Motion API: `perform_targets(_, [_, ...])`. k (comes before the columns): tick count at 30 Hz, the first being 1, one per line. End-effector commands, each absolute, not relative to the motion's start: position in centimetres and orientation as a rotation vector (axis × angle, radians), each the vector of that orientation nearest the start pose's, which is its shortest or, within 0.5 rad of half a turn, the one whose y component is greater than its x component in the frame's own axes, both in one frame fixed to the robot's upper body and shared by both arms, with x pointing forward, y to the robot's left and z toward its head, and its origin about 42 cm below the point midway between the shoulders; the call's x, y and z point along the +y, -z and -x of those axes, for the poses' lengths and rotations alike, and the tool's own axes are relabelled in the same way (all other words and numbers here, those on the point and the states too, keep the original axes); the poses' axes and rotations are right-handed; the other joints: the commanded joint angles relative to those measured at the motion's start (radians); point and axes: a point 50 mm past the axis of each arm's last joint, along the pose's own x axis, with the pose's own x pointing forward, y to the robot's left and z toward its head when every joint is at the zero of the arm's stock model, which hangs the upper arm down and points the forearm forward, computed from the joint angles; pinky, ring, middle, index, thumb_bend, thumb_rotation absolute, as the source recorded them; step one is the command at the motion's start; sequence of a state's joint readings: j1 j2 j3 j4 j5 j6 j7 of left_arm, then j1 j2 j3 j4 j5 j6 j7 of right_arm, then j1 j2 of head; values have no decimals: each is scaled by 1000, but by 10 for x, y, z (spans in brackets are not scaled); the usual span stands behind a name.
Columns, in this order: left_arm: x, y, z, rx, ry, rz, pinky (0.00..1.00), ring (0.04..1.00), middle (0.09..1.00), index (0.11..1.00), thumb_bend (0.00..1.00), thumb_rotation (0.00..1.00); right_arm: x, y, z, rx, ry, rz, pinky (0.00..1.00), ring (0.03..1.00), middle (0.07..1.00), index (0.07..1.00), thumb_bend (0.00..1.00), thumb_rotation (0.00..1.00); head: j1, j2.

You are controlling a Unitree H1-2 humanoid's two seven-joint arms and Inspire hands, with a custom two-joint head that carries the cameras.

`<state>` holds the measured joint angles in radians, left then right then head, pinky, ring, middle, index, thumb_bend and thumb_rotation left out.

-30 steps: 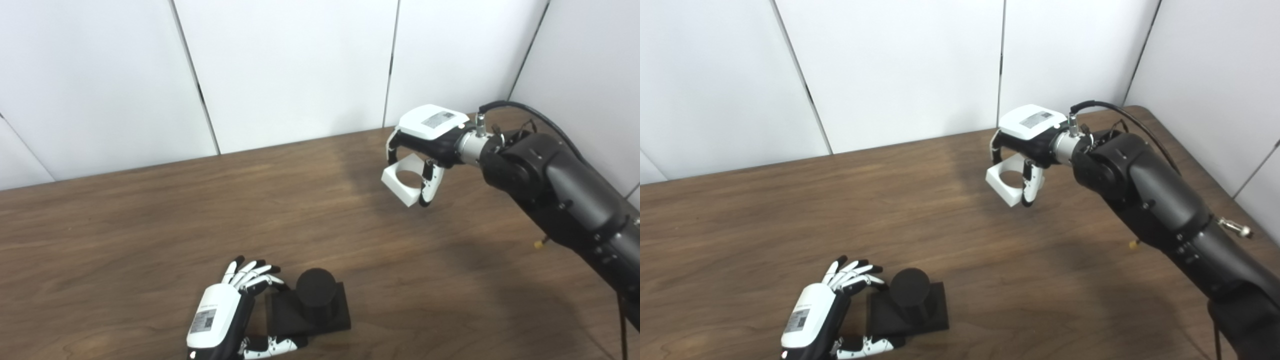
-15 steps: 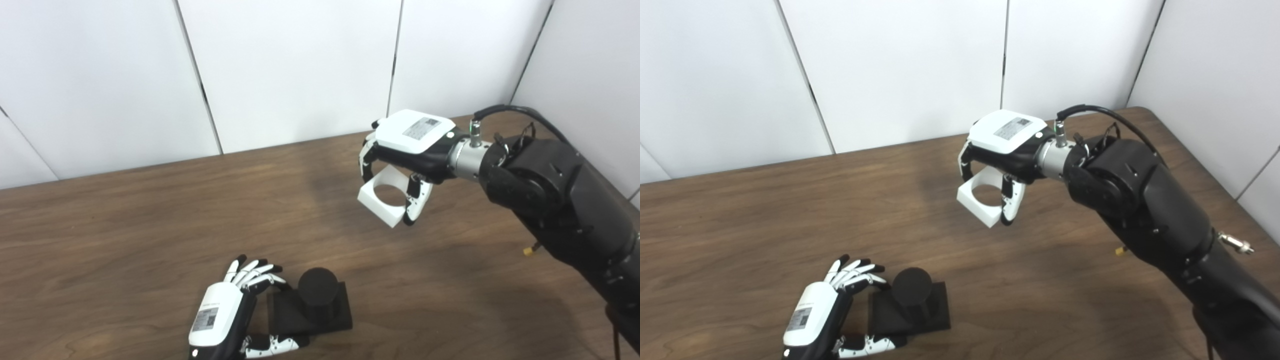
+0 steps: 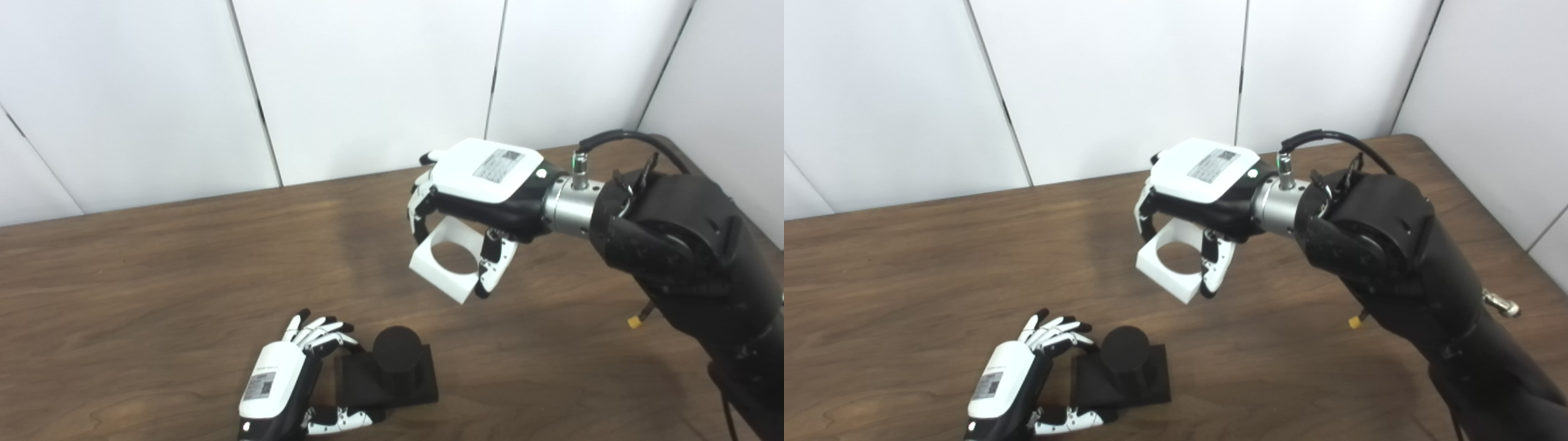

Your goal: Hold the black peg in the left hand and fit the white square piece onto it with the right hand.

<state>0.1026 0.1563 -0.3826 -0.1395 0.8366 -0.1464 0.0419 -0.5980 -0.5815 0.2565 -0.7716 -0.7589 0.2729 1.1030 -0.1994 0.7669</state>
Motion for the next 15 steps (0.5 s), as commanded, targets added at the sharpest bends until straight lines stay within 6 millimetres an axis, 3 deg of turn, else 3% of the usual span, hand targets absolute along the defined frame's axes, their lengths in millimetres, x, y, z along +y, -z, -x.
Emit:
perform_targets(1, [149,-103,-232,-314,379,-934,1000,876,801,486,509,47,-203,-399,-285,-512,-610,1627,979,851,762,482,524,136,1,1])
perform_targets(15, [148,-106,-233,-298,390,-939,1000,877,799,487,509,48,-167,-394,-269,-555,-730,1653,951,839,735,480,525,137,1,22])
